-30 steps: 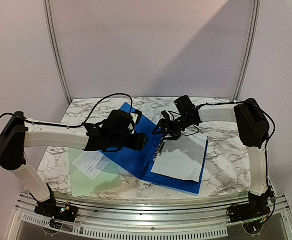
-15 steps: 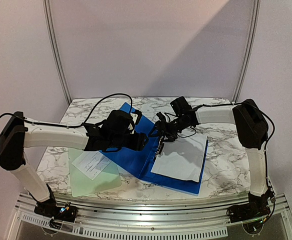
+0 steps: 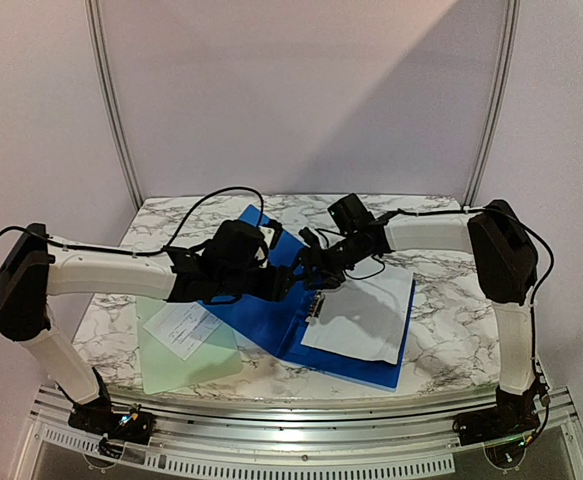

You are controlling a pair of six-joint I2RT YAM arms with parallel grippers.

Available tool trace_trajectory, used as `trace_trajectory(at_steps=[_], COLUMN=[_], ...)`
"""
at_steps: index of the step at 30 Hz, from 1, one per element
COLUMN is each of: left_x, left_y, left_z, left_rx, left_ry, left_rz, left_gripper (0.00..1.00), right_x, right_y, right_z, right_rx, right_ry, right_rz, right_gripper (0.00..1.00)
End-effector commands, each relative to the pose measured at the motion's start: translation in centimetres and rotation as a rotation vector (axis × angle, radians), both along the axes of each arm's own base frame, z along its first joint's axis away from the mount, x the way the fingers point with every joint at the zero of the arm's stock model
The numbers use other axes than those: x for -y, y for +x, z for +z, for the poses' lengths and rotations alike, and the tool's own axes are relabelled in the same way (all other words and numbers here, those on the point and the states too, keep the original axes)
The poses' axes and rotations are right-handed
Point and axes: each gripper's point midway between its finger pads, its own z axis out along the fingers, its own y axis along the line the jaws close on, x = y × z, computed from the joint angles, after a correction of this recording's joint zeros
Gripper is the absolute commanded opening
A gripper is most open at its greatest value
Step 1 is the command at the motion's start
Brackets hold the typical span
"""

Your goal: Put the files into the folder

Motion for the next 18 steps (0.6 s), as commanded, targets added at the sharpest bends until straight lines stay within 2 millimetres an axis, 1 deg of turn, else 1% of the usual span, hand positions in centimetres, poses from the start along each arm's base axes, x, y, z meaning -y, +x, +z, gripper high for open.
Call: trace_trajectory(at_steps=[1, 4, 7, 12, 15, 18], left_x=[-1.1, -1.3, -1.7, -2.5, -2.9, -3.0], left_y=[0.4, 0.3, 0.2, 0.1, 0.1, 0.1], left_z=[0.6, 0.5, 0.6, 0.6, 0.2, -0.9], left_rx=[0.024, 0.025, 0.030, 0.039, 0.040, 0.023], left_ry=[-0.005, -0.001, 0.003, 0.021, 0.034, 0.047], left_rz=[0.022, 0.026, 0.034, 0.050, 0.057, 0.051], left_gripper=[0.66, 0.66, 0.66, 0.66, 0.66, 0.65], right_x=[-0.1, -0.2, 0.1, 1.3, 2.0, 2.4], right_y=[-1.0, -1.0, -0.5, 0.3, 0.3, -0.4], right_z=[1.7, 2.4, 3.5, 4.5, 4.9, 4.8], right_rx=[0.029, 0.049, 0.096, 0.195, 0.233, 0.251], right_ry=[0.002, 0.008, -0.005, -0.076, -0.109, -0.149], right_rz=[0.015, 0.016, 0.008, -0.016, -0.025, -0.019], right_gripper=[0.73, 0.73, 0.72, 0.70, 0.66, 0.59])
